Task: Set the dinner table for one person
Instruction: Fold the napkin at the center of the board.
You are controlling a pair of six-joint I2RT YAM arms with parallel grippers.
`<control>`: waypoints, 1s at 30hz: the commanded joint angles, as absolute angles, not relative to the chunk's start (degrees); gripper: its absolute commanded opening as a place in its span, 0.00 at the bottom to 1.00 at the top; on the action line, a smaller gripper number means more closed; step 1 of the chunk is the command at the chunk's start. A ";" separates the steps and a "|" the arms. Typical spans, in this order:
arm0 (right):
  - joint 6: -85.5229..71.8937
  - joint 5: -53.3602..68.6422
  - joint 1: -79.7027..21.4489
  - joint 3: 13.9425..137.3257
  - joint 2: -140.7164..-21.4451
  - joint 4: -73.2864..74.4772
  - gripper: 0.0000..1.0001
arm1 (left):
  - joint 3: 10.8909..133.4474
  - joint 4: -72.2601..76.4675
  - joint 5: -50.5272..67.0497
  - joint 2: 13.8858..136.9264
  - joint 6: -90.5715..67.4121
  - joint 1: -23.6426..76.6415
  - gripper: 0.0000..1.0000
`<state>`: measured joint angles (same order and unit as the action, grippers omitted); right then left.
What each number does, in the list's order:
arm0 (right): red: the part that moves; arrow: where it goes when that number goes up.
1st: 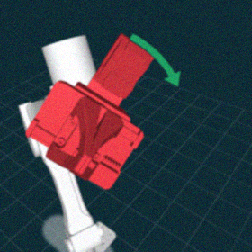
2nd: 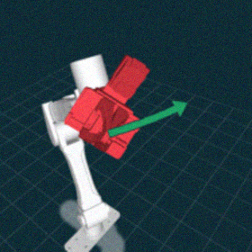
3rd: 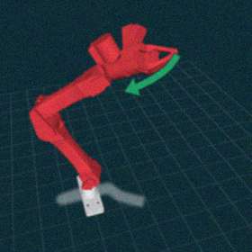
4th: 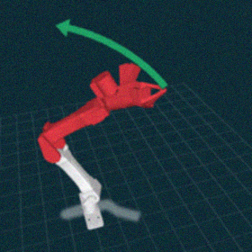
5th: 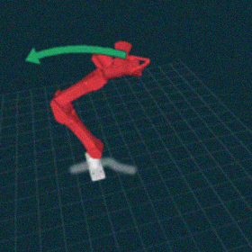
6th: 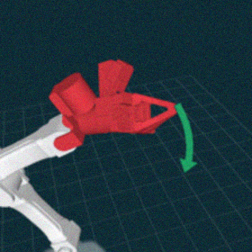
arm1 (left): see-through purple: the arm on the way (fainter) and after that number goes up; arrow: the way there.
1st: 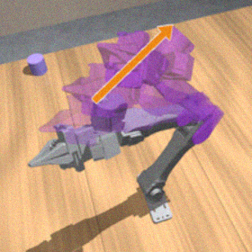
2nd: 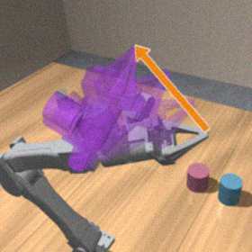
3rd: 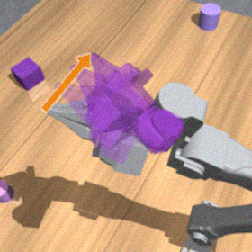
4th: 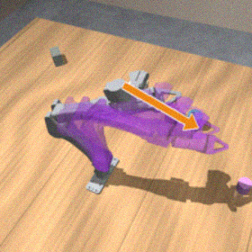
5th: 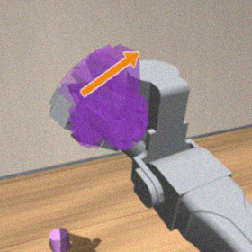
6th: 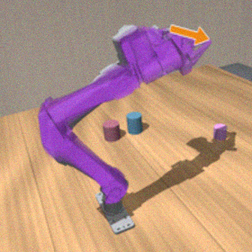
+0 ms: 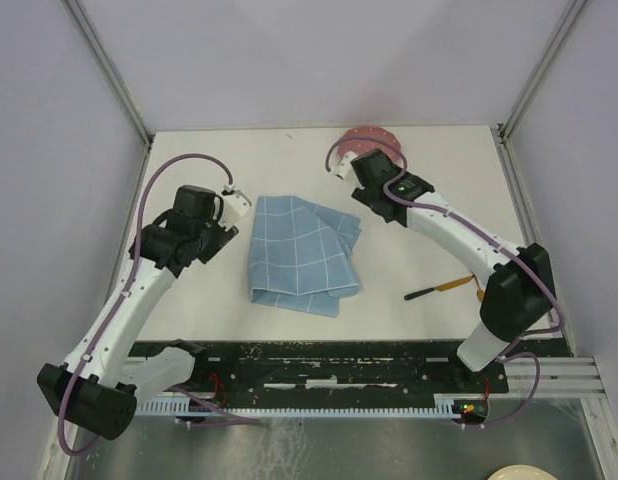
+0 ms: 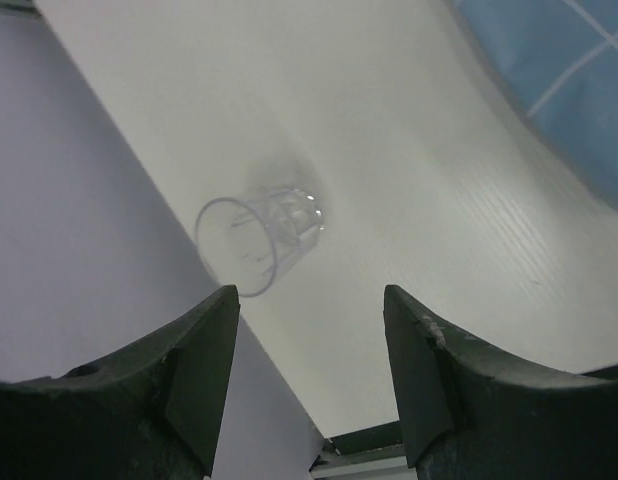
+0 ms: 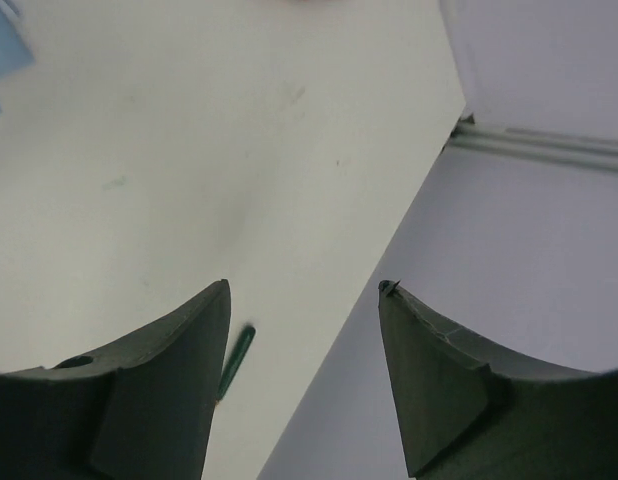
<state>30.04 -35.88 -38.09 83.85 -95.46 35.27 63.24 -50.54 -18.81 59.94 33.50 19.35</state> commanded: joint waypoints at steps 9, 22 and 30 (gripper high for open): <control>26.44 -20.03 -24.70 82.57 -90.04 38.12 0.71 | 57.93 -56.86 -2.32 60.73 39.83 28.97 0.62; 24.83 -24.76 -24.52 84.37 -95.23 37.86 0.71 | 55.91 -51.71 0.29 66.22 41.01 39.36 0.85; 25.33 -25.73 -23.95 83.92 -95.55 37.68 0.71 | 54.39 -50.10 0.56 68.17 39.97 44.64 0.84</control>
<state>25.76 -24.29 -24.40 81.69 -95.74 38.59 54.92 -52.58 -0.84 67.90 38.92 42.54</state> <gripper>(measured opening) 0.710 0.848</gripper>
